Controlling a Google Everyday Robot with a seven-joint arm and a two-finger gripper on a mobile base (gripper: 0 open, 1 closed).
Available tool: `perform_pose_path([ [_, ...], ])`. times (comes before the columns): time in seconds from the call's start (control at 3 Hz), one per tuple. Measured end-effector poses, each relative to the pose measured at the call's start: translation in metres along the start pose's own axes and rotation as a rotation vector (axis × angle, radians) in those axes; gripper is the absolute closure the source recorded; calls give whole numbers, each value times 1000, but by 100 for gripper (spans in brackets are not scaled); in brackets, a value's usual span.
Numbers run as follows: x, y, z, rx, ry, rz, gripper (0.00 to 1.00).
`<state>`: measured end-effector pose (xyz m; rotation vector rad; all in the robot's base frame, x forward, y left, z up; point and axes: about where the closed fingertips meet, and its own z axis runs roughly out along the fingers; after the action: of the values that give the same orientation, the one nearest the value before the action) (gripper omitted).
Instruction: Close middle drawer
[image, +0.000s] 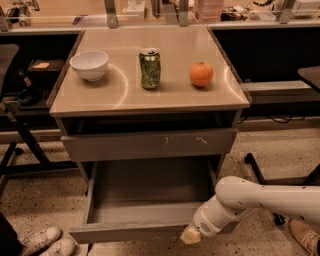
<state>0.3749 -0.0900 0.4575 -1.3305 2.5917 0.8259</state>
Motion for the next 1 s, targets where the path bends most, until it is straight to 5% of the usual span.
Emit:
perform_pose_path([
  [1.0,-18,-48,37,71,-72,70,100],
])
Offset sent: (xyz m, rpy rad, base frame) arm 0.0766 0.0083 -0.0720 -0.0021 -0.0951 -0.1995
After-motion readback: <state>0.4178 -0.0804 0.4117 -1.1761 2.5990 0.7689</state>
